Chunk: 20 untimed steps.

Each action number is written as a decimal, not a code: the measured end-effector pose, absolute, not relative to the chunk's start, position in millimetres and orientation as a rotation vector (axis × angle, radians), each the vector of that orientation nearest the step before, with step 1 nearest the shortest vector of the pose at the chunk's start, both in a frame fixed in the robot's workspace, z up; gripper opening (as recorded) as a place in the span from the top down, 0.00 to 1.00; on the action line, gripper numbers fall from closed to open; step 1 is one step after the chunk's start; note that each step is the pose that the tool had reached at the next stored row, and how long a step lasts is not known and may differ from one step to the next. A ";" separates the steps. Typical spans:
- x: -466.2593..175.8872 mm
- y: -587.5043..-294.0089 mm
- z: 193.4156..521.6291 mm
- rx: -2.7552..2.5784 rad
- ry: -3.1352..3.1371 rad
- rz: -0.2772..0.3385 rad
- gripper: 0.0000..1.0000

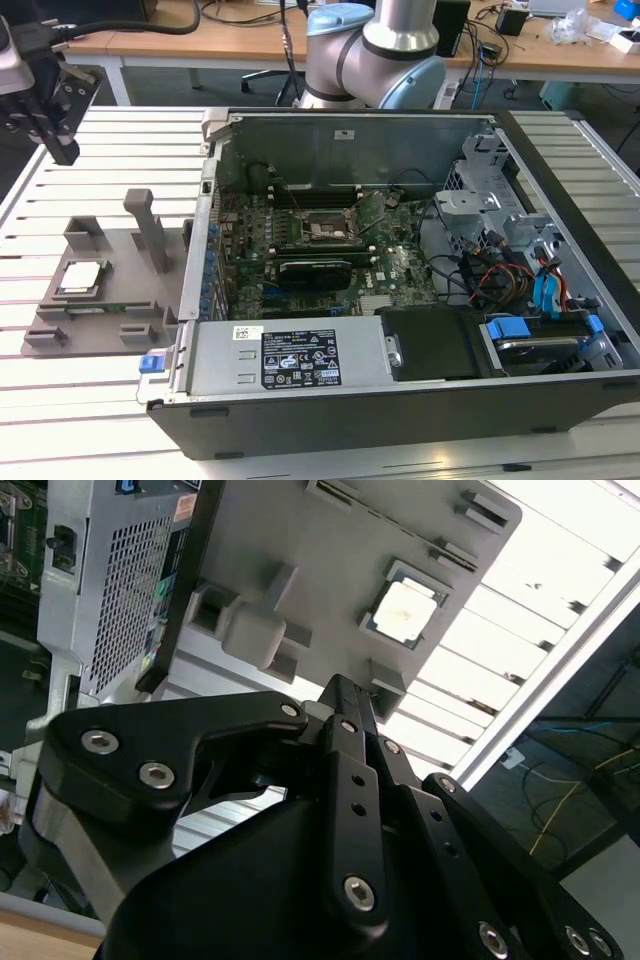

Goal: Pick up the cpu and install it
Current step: 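Reach for the cpu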

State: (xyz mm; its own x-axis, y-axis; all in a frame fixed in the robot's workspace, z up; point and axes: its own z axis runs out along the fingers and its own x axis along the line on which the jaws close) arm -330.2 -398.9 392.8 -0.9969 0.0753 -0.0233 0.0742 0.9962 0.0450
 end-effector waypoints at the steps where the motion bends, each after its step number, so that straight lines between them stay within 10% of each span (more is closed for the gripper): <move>1: -330.9 -398.9 392.7 0.117 3.114 0.069 0.89; 20: -343.3 -398.8 392.6 0.117 3.114 0.069 0.89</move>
